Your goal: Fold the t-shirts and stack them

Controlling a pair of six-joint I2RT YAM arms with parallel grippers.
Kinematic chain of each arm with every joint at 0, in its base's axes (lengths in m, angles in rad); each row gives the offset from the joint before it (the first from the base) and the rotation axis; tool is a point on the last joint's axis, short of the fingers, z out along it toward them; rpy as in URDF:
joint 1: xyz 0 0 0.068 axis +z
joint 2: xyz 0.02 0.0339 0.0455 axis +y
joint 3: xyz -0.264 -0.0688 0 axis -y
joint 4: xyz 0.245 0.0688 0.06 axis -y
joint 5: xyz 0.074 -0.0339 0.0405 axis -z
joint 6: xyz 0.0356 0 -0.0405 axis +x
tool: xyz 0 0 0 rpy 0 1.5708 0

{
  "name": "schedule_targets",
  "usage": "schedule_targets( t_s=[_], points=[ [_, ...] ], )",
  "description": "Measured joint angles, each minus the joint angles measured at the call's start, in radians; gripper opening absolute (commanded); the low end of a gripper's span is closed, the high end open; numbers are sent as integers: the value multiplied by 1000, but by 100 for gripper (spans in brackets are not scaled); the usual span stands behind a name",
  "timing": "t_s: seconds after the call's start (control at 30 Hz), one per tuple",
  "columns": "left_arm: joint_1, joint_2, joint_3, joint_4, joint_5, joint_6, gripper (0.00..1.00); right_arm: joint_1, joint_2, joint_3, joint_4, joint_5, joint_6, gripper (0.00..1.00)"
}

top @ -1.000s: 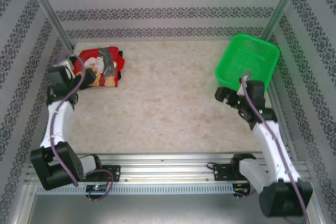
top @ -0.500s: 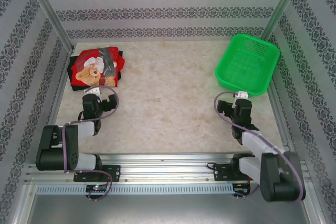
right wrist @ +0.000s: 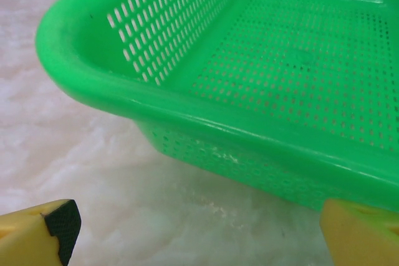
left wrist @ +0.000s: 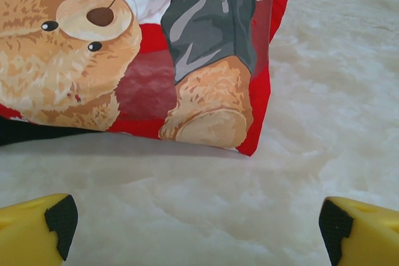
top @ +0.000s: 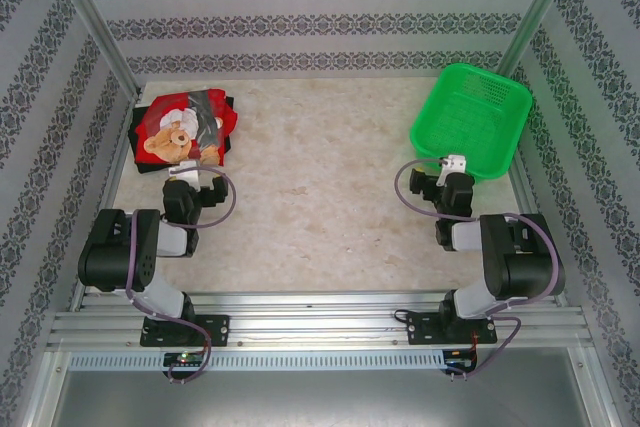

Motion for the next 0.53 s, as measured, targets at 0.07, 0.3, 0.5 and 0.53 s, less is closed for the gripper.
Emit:
schedule_targets(
  t_s=[0.07,0.3,0.5,0.53],
  points=[
    [0,0,13,-1,-1,1,100,4,-1,7,3,0,-8,98],
    [0,0,21,-4,-2,3,100,26,-1,21,0,-4,-42,98],
    [0,0,21,-4,-2,5,100,25,-1,26,-6,-29,-45,98],
    [0,0,21,-4,-2,5,100,25,-1,26,-5,-31,-45,98]
  ],
)
